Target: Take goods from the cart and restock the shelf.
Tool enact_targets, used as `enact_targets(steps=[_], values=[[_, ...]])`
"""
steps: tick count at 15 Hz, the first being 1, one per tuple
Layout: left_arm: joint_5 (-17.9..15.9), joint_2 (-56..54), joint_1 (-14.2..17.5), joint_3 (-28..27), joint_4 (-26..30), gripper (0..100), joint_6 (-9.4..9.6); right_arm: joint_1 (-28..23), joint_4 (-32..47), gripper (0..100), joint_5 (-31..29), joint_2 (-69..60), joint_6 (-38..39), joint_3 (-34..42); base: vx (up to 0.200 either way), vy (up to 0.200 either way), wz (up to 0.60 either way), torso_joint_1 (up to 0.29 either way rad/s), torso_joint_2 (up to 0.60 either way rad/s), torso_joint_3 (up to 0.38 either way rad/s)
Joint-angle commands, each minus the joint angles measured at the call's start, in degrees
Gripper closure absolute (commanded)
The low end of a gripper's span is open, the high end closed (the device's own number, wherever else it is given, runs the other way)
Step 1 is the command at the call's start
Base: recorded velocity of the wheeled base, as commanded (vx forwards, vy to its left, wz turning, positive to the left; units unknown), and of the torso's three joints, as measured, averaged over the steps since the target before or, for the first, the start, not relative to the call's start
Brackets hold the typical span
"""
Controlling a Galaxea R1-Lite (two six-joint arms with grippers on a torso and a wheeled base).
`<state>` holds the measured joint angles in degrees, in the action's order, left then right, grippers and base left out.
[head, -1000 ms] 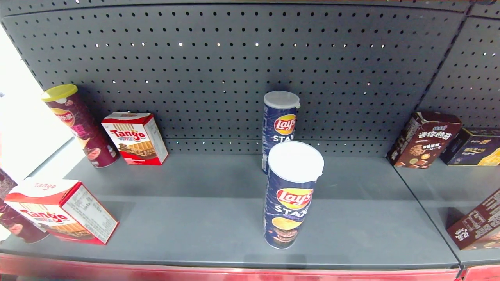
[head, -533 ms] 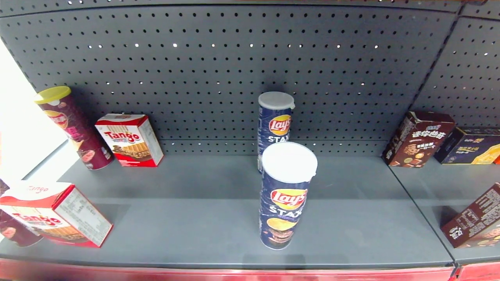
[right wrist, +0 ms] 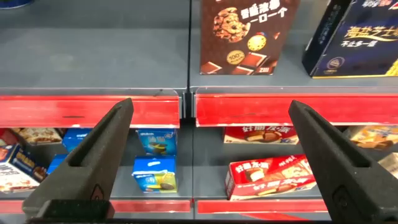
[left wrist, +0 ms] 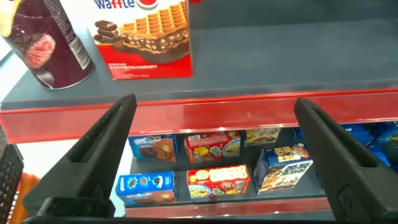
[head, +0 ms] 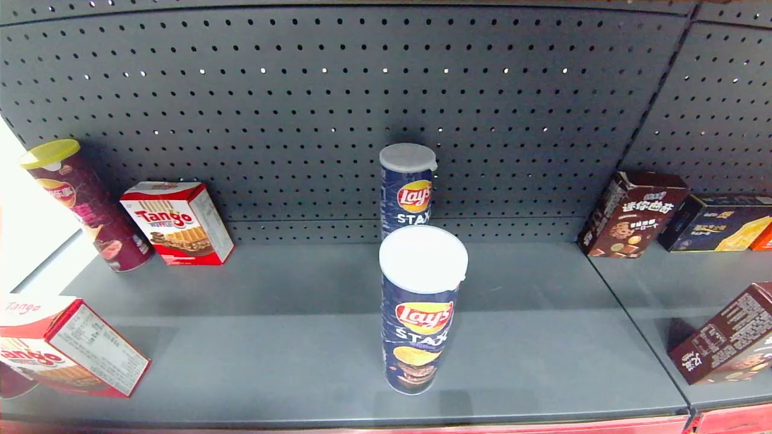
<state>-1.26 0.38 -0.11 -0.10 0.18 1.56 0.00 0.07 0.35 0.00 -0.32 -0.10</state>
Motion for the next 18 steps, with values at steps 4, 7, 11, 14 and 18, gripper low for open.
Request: enact_targets(steps=[4, 7, 11, 14, 18], values=[[0.03, -0.03, 0.02, 0.01, -0.01, 0, -0.07, 0.0, -0.07, 0, 0.09, 0.0, -0.12, 0.01, 0.0, 0.0, 0.0, 0.0, 0.0, 0.0], [-0.06, -0.03, 0.02, 0.01, -0.01, 0, 0.11, 0.0, 0.01, 0, 0.17, 0.0, -0.03, 0.01, 0.0, 0.0, 0.0, 0.0, 0.0, 0.0], [-0.06, -0.03, 0.02, 0.01, -0.01, 0, -0.07, 0.09, 0.01, 0, 0.09, 0.0, 0.05, 0.01, 0.0, 0.0, 0.0, 0.0, 0.0, 0.0], [-0.15, -0.03, 0.02, 0.01, -0.01, 0, 0.11, 0.09, 0.01, 0, 0.09, 0.0, 0.05, 0.01, -0.133, 0.0, 0.0, 0.003, 0.0, 0.002], [-0.15, -0.03, 0.02, 0.01, -0.01, 0, 0.02, 0.09, 0.01, 0, 0.09, 0.0, 0.05, 0.01, 0.0, 0.0, 0.0, 0.0, 0.0, 0.0]])
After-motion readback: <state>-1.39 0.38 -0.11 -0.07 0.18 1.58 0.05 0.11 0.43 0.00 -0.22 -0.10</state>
